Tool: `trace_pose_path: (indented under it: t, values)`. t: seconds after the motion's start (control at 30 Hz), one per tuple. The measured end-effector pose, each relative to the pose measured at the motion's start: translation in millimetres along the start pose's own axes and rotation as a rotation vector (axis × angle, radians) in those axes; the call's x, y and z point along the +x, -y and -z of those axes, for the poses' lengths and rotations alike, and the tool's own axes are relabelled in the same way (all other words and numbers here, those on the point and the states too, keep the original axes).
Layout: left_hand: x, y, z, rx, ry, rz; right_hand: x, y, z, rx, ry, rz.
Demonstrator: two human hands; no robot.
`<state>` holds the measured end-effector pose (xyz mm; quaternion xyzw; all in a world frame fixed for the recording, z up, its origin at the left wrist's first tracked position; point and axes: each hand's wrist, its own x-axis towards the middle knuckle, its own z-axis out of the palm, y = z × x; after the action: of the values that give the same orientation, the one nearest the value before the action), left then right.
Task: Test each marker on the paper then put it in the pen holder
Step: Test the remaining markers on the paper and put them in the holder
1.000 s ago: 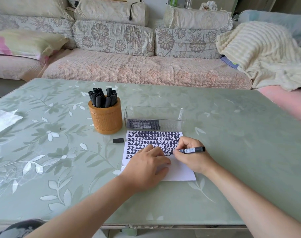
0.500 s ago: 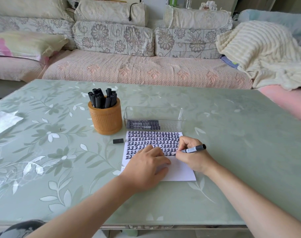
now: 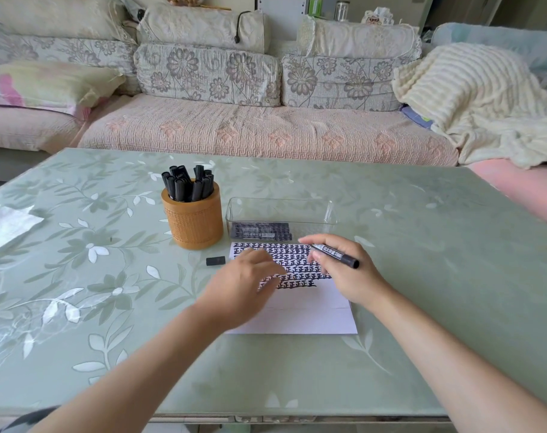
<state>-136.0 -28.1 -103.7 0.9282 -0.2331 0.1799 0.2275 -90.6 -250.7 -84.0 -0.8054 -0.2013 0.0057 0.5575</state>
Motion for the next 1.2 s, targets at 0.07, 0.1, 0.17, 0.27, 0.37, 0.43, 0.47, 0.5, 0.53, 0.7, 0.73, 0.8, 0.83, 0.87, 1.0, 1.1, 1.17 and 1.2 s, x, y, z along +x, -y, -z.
trace_pose_path:
  t: [0.07, 0.1, 0.17, 0.27, 0.37, 0.43, 0.47, 0.5, 0.53, 0.7, 0.73, 0.8, 0.83, 0.87, 1.0, 1.1, 1.17, 1.2]
  values:
    - [2.2, 14.7, 11.7, 0.048, -0.043, 0.073, 3.2, 3.4, -1.8, -0.046, 0.077, 0.011]
    - [2.1, 21.6, 17.6, 0.088, -0.052, 0.112, 5.5, 6.3, -4.4, -0.060, 0.111, -0.001]
    - [-0.2, 34.3, 28.3, 0.159, -0.040, 0.192, 11.4, 14.2, -11.3, 0.013, 0.160, -0.053]
    - [-6.1, 50.0, 38.6, 0.199, 0.048, 0.312, 18.5, 28.2, -20.5, 0.217, 0.209, -0.173]
    - [-10.7, 57.5, 41.1, 0.232, 0.143, 0.408, 22.7, 36.6, -26.4, 0.202, 0.249, -0.184]
    - [-12.4, 59.5, 40.2, 0.230, 0.168, 0.443, 24.5, 41.8, -31.2, 0.131, 0.262, -0.185]
    - [-12.6, 60.5, 39.8, 0.227, 0.168, 0.451, 25.2, 44.2, -33.9, 0.083, 0.264, -0.176]
    - [-12.5, 61.7, 39.9, 0.220, 0.163, 0.458, 25.6, 46.0, -36.5, 0.029, 0.268, -0.155]
    - [-12.2, 63.2, 40.4, 0.206, 0.157, 0.464, 25.8, 47.7, -38.9, -0.017, 0.272, -0.131]
    - [-10.0, 65.0, 48.7, 0.035, 0.063, 0.494, 30.3, 46.2, -46.7, -0.153, 0.251, -0.130]
    - [-10.1, 63.6, 51.2, -0.002, 0.030, 0.490, 31.6, 45.3, -46.8, -0.213, 0.225, -0.117]
    - [-11.1, 59.7, 55.8, -0.049, -0.013, 0.462, 32.4, 45.4, -46.3, -0.341, 0.169, -0.069]
    - [-11.7, 57.4, 57.2, -0.061, -0.024, 0.433, 32.0, 45.2, -45.4, -0.390, 0.134, -0.047]
    - [-12.1, 55.4, 58.0, -0.068, -0.034, 0.399, 31.6, 44.5, -44.8, -0.428, 0.103, -0.021]
    - [-12.2, 49.8, 58.3, -0.080, -0.050, 0.313, 28.7, 42.3, -43.7, -0.544, 0.086, 0.069]
    - [-11.7, 45.0, 58.2, -0.098, -0.052, 0.279, 28.6, 41.2, -44.7, -0.561, 0.104, 0.090]
    - [-11.0, 41.9, 58.3, -0.102, -0.055, 0.262, 28.7, 41.5, -45.2, -0.565, 0.103, 0.089]
    - [-10.6, 40.8, 58.1, -0.101, -0.054, 0.258, 28.8, 41.6, -45.4, -0.568, 0.104, 0.087]
